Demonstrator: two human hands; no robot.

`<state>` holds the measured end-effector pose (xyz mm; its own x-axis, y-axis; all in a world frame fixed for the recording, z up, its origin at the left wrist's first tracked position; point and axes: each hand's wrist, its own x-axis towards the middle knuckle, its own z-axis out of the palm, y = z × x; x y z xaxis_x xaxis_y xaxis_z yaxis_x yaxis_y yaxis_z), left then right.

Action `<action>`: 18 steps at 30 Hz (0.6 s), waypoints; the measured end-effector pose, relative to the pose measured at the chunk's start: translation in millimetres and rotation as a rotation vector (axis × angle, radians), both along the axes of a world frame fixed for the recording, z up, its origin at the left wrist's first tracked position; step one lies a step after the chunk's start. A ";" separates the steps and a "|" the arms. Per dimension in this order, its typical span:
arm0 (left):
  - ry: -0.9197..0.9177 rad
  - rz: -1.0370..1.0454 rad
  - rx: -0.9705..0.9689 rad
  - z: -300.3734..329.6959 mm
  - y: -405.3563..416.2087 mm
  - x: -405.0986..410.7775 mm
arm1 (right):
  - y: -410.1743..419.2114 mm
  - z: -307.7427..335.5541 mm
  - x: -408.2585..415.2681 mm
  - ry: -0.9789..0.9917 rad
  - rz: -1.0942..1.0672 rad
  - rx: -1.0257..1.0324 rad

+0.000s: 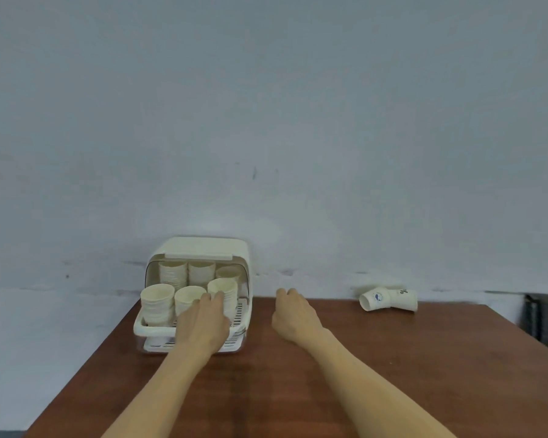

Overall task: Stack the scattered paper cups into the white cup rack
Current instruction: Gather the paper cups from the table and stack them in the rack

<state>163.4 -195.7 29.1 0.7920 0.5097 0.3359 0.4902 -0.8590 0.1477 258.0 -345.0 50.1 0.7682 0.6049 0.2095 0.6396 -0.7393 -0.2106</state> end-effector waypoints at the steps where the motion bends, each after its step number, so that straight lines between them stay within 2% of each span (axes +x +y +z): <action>1: 0.003 -0.010 -0.003 2.0 -7.2 2.2 | -7.6 1.4 2.6 -0.007 -0.009 0.007; 18: 0.049 -0.262 0.013 -1.8 -132.7 83.0 | -152.2 -10.8 64.1 0.067 -0.234 0.065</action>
